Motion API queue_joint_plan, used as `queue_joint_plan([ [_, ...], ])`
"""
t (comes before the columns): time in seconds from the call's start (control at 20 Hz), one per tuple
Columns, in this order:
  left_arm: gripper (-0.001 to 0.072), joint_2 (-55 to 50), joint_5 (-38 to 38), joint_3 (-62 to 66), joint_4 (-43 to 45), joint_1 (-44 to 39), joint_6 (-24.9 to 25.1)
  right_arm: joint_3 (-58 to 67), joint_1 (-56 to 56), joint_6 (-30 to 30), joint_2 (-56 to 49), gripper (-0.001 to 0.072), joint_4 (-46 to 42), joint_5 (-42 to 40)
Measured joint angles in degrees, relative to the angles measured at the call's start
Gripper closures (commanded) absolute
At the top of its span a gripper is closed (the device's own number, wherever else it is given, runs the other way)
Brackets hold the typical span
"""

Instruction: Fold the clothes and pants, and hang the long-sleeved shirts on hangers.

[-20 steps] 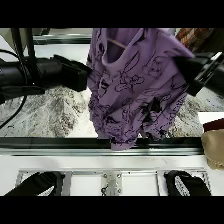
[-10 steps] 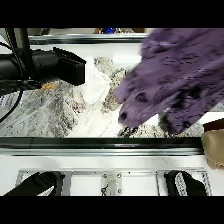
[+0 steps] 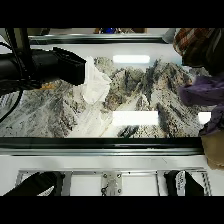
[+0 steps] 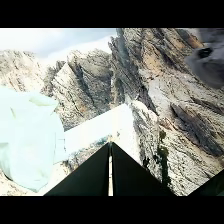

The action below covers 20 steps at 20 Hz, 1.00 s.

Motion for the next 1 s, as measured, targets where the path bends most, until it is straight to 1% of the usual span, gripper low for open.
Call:
queue_joint_plan([
  [0.15, 0.0689, 0.0, 0.0, 0.0, 0.0, 0.0, 0.0, 2.0, -0.9, 1.6, -3.0, 0.0699, -0.8, -5.2],
  [0.3, 0.0689, 0.0, -0.1, 0.0, 0.0, 0.0, 0.0, 6.4, -1.2, 2.3, -7.3, 0.0699, -1.1, -8.5],
  [0.65, 0.0689, 0.0, -0.1, 0.0, 0.0, 0.0, -0.2, 17.5, -1.4, 2.6, -16.6, 0.0699, -1.4, -11.0],
  [1.0, 0.0689, 0.0, -0.6, 0.0, 0.0, 0.0, -0.2, 20.2, -4.8, 2.7, -19.5, 0.0699, -1.4, -12.9],
])
